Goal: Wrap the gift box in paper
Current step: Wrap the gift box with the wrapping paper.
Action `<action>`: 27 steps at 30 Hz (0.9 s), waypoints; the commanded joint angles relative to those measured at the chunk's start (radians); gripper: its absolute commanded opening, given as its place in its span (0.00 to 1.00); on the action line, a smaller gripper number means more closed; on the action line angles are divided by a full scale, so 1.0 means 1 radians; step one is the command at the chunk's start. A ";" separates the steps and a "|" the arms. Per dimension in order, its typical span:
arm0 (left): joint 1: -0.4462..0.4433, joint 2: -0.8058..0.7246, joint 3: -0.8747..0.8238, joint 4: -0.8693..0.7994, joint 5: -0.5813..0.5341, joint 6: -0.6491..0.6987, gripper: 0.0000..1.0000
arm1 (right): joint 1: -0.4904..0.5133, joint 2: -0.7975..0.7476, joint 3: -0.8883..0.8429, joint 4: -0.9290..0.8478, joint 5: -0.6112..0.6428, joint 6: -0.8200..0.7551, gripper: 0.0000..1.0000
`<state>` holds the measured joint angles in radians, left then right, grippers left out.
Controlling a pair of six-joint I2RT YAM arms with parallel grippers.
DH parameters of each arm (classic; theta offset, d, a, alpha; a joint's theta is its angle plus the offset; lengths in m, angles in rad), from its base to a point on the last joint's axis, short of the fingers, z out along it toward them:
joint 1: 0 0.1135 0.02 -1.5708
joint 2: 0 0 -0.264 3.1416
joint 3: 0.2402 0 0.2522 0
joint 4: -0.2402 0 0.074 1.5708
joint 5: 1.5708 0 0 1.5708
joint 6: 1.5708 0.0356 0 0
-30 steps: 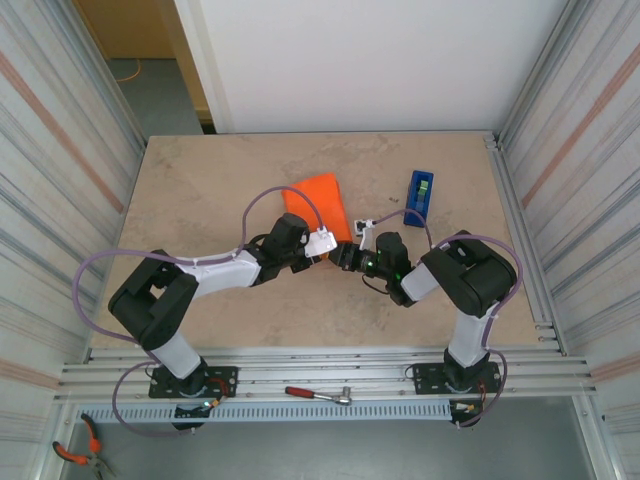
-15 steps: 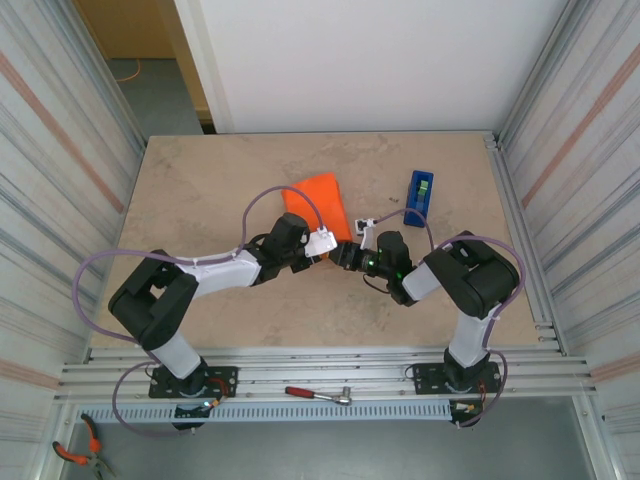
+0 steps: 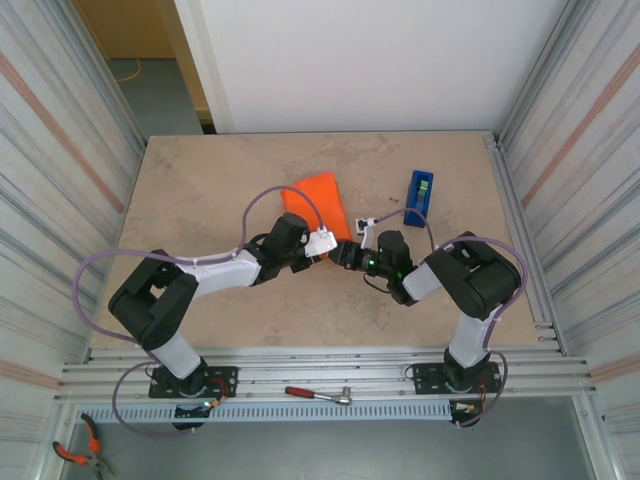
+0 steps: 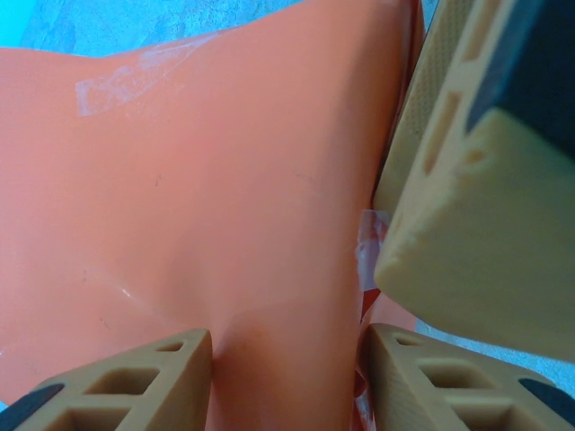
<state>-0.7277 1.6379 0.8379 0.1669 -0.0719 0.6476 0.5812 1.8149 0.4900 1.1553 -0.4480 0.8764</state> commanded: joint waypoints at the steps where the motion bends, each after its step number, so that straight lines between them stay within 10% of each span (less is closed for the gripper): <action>1: -0.003 0.008 0.016 -0.070 0.003 -0.006 0.48 | -0.011 -0.028 -0.011 0.005 0.008 0.007 0.35; 27: -0.004 0.007 0.013 -0.068 0.000 -0.006 0.48 | -0.021 -0.064 -0.052 0.023 -0.001 0.024 0.34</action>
<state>-0.7284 1.6382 0.8436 0.1562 -0.0719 0.6476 0.5716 1.7916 0.4572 1.1591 -0.4458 0.8875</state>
